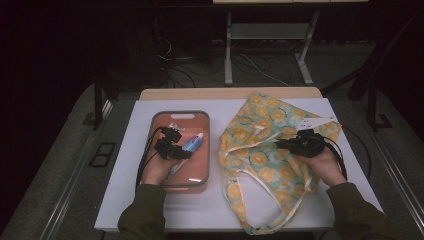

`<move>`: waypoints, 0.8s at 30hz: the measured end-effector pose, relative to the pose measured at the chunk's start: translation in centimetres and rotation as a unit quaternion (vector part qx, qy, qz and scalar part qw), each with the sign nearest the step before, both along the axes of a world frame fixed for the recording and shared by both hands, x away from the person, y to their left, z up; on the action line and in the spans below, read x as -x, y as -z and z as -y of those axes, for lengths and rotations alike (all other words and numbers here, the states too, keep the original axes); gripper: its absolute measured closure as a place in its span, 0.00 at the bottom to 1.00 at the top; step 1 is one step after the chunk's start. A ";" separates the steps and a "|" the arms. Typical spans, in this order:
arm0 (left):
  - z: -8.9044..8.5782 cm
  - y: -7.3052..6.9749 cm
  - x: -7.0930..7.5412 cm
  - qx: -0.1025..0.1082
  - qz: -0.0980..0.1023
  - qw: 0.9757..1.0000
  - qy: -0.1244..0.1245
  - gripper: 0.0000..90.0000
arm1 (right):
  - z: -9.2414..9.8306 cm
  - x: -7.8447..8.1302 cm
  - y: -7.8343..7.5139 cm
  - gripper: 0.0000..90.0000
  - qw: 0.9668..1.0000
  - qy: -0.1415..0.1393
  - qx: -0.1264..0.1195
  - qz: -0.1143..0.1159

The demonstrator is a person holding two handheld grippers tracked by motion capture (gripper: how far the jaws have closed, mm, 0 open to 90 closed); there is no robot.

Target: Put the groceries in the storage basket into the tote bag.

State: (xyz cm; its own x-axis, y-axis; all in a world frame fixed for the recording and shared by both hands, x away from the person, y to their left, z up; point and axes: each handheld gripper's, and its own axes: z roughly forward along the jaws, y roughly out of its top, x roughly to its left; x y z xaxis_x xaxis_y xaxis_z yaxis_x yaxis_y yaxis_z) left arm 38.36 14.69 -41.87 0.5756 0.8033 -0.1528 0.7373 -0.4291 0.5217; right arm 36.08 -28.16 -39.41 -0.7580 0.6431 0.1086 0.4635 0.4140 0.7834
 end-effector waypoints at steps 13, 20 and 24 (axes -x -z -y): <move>-0.2 -1.2 -0.1 0.046 -0.010 0.999 0.013 0.82 | 0.1 -0.1 0.1 0.99 1.000 0.001 0.000 -0.001; 0.2 -3.7 0.4 0.060 0.027 0.998 0.025 0.82 | 0.1 -0.2 0.1 0.99 1.000 0.001 -0.002 -0.001; 0.5 -5.8 1.0 0.069 0.061 0.995 0.027 0.82 | 0.3 -0.2 0.0 0.99 1.000 0.004 -0.004 -0.001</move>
